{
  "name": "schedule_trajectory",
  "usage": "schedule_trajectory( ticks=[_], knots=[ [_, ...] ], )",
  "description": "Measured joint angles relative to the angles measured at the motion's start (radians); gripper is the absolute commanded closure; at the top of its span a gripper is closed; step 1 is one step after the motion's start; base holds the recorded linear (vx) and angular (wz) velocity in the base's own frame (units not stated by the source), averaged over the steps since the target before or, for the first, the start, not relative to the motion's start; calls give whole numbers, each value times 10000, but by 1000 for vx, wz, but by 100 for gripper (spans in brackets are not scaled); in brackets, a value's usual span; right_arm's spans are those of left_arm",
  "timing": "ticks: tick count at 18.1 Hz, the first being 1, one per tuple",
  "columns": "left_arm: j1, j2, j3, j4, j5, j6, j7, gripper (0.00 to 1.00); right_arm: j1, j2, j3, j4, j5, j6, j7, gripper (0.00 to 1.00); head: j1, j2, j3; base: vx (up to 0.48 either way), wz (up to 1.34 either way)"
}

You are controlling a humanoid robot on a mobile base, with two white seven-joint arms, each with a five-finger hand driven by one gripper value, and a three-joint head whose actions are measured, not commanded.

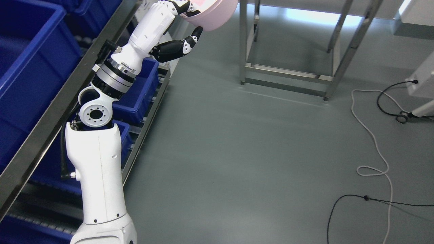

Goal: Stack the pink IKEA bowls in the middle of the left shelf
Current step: 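Hold the stacked bowls raised in the left hand while turning toward the blue bins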

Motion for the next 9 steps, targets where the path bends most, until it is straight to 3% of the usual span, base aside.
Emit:
schedule_trajectory(
  ticks=[9],
  knots=[
    [-57,0,116,6,8,-3,-81,91,0,0,0,0,0,0,-8,0,0,0,0,-170,1008]
  ],
)
